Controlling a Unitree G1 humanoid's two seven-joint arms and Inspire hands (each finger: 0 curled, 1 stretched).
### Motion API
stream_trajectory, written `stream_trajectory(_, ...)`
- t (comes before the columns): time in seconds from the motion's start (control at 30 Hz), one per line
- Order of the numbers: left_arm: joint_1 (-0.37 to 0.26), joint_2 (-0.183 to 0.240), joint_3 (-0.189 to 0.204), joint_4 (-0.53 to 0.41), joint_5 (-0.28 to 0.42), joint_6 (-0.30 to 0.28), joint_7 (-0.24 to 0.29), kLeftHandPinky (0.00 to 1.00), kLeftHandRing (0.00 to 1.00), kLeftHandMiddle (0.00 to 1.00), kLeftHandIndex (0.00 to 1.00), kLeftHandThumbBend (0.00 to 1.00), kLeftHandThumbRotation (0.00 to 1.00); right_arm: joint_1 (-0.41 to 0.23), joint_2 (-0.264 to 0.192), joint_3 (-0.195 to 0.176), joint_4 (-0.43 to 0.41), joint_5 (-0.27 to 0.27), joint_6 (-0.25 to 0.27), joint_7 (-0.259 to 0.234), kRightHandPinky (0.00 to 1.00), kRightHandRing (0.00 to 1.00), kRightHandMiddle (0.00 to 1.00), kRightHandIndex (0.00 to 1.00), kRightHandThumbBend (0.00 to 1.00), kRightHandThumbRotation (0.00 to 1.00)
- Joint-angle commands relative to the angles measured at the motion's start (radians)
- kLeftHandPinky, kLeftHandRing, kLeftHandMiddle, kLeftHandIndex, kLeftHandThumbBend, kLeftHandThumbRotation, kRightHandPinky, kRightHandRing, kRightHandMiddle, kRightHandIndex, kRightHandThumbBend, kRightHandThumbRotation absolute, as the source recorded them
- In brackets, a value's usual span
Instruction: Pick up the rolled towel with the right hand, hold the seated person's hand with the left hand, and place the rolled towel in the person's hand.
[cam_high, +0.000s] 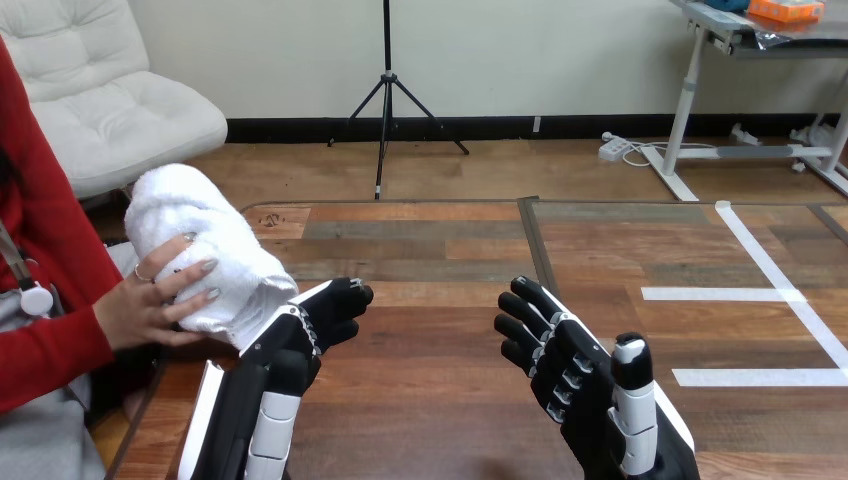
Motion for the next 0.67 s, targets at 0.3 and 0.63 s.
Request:
stream_trajectory(0.3, -0.040, -0.032, 0.015, -0.031, 0.001, -0.014, -0.001, 0.81, 0.81, 0.77, 0.74, 0.73, 1.00, -0.025, 0.005, 0.009, -0.024, -0.019, -0.028, -0.015, 0.96, 0.94, 0.94, 0.94, 1.00, 1.00)
stream_trajectory(0.63, -0.042, -0.034, 0.021, -0.037, -0.001, -0.004, 0.005, 0.79, 0.80, 0.76, 0.73, 0.74, 1.00, -0.026, 0.008, 0.011, -0.021, -0.016, -0.031, -0.017, 0.96, 0.94, 0.94, 0.94, 1.00, 1.00)
